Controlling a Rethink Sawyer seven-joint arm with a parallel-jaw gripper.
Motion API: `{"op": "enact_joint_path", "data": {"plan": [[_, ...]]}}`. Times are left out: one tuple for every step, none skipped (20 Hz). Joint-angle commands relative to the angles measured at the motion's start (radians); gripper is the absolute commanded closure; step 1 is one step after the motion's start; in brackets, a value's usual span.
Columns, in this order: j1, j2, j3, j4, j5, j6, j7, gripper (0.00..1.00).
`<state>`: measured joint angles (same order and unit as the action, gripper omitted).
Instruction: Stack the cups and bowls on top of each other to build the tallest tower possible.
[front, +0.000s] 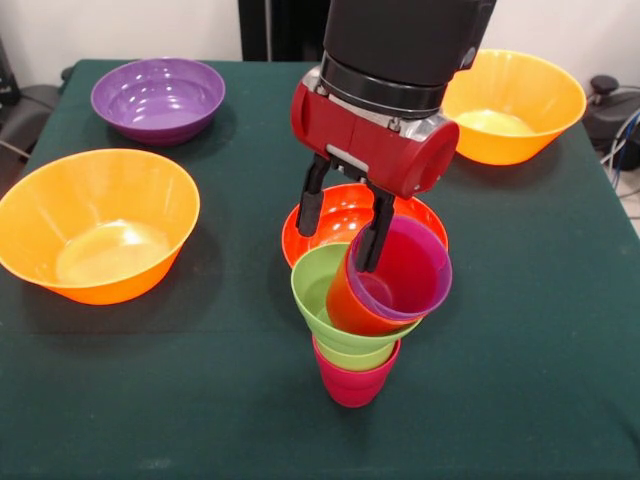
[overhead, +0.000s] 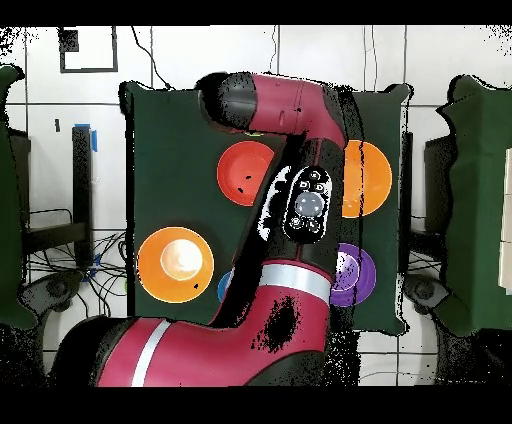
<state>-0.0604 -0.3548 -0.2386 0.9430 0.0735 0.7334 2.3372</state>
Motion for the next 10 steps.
{"op": "enact_joint_path", "data": {"plan": [[-0.011, 0.030, 0.079, -0.013, -0.047, 0.053, -0.060, 0.00], [-0.010, 0.027, 0.077, -0.013, -0.048, 0.059, -0.061, 0.00], [-0.006, 0.022, 0.070, -0.007, -0.051, 0.067, -0.059, 0.00], [-0.002, 0.014, 0.066, 0.000, -0.052, 0.074, -0.057, 0.00], [0.001, 0.009, 0.064, 0.008, -0.052, 0.080, -0.058, 0.00], [0.003, 0.004, 0.063, 0.015, -0.053, 0.087, -0.059, 0.00], [0.005, 0.002, 0.060, 0.020, -0.056, 0.093, -0.063, 0.00], [0.008, 0.003, 0.058, 0.019, -0.057, 0.101, -0.063, 0.00], [0.012, 0.000, 0.052, 0.023, -0.062, 0.104, -0.064, 0.00], [0.015, 0.002, 0.048, 0.019, -0.064, 0.111, -0.063, 0.00]]}}
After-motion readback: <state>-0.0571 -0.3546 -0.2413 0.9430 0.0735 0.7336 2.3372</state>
